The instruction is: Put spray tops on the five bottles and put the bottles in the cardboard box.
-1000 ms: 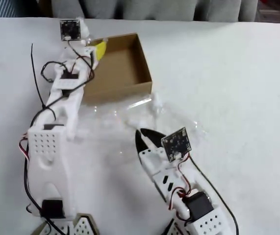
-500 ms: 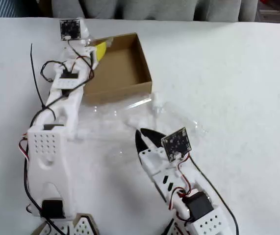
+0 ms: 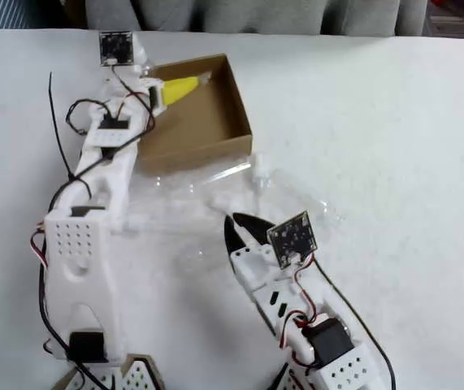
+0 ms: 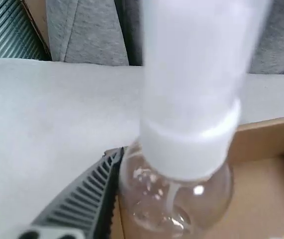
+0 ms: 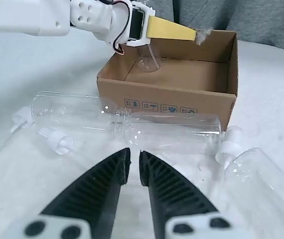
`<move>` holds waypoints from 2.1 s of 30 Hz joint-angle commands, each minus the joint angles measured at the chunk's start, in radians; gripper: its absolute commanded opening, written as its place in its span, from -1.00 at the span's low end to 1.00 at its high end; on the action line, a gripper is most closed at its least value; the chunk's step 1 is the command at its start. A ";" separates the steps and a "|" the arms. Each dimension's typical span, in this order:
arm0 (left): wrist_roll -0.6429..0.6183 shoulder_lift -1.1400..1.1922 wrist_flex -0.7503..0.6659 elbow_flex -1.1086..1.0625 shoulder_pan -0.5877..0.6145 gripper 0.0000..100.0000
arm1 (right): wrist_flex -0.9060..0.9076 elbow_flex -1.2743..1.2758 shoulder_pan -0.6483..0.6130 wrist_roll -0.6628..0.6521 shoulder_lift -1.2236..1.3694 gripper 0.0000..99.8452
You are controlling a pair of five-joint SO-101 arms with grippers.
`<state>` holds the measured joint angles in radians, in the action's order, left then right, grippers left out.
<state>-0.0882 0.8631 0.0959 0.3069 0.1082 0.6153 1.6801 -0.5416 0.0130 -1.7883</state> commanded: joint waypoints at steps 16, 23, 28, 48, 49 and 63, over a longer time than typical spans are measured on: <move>-0.052 -0.134 0.160 0.009 0.039 0.03 | -0.019 0.011 0.013 -0.012 -0.008 -0.97; -0.066 -0.134 0.129 0.012 0.044 0.03 | -0.019 0.011 0.013 -0.012 -0.008 -0.97; -0.060 -0.157 0.114 0.006 0.036 0.03 | -0.019 0.011 0.013 -0.012 -0.008 -0.97; -0.058 -0.252 0.115 -0.044 0.044 0.03 | -0.019 0.011 0.013 -0.012 -0.008 -0.97; -0.058 -0.252 0.123 -0.044 0.045 0.03 | -0.019 0.011 0.013 -0.012 -0.008 -0.97; -0.002 -0.461 0.236 -0.184 0.044 0.03 | -0.019 0.011 0.013 -0.012 -0.008 -0.97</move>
<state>-0.1020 0.5623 0.3291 0.1657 0.1435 0.6153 1.6801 -0.5416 0.0115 -1.7883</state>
